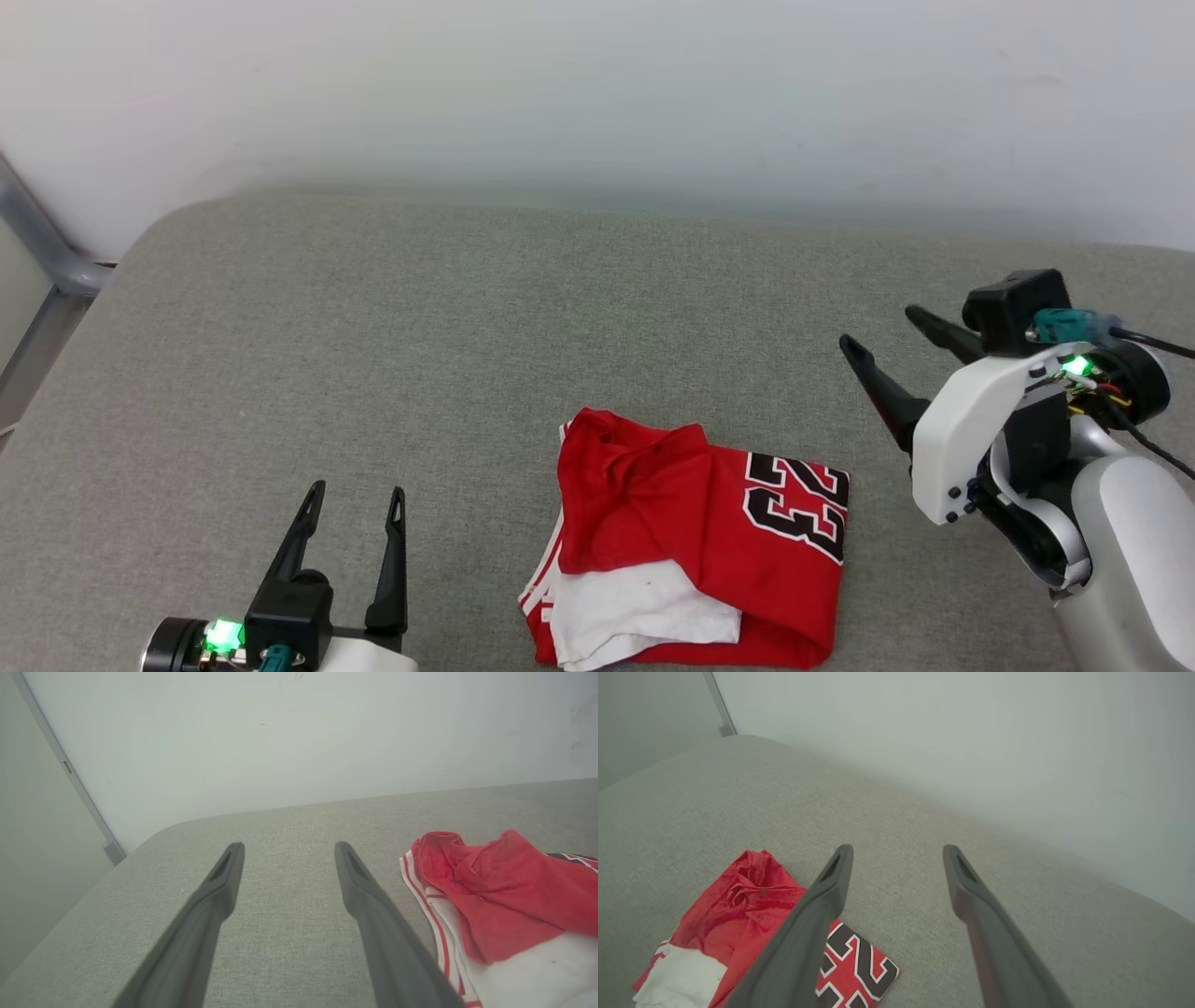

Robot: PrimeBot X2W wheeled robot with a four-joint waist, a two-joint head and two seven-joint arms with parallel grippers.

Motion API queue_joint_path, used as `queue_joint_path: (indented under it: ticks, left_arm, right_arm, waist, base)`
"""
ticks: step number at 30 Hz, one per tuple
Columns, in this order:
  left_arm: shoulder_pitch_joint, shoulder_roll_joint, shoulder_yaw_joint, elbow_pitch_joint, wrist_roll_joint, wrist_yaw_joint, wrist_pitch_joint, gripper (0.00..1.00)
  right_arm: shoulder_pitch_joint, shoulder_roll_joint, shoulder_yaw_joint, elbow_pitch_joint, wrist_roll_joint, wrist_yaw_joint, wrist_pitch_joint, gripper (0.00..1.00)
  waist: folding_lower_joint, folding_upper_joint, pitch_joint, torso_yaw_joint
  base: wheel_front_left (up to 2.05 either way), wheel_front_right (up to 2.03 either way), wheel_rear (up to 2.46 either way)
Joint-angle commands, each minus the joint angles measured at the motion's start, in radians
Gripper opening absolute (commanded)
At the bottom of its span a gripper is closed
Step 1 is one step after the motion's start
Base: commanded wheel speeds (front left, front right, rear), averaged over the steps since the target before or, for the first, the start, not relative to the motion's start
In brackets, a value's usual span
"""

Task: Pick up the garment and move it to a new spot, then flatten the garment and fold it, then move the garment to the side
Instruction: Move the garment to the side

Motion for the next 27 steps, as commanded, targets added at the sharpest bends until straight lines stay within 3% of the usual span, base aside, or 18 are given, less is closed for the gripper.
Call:
queue_joint_path:
  ticks: [1, 5, 11, 27]
  left_arm:
    - [-0.016, -0.003, -0.002, 0.001, 0.002, -0.003, -0.002, 1.00]
    - [-0.033, -0.006, -0.005, 0.003, 0.002, -0.007, -0.002, 1.00]
    - [-0.051, -0.011, -0.010, 0.004, 0.002, -0.008, -0.002, 1.00]
    - [-0.086, -0.017, -0.010, 0.009, 0.003, -0.016, -0.002, 1.00]
  right_arm:
    - [-0.017, -0.016, 0.016, 0.025, 0.020, -0.001, 0.035, 1.00]
    - [-0.031, -0.043, 0.062, 0.104, 0.099, -0.001, 0.168, 1.00]
    - [0.009, -0.076, 0.141, 0.154, 0.183, -0.001, 0.284, 1.00]
    - [0.158, -0.125, 0.269, 0.251, 0.234, -0.001, 0.310, 1.00]
  waist:
    - [-0.0001, 0.0000, 0.007, 0.005]
    - [-0.0001, 0.0000, 0.023, 0.018]
    - [-0.0001, 0.0000, 0.049, 0.041]
    - [-0.0001, 0.0000, 0.128, 0.077]
  base:
    - [0.00, 0.00, 0.00]
    - [0.00, 0.00, 0.00]
    - [0.00, 0.00, 0.00]
    - [0.00, 0.00, 0.00]
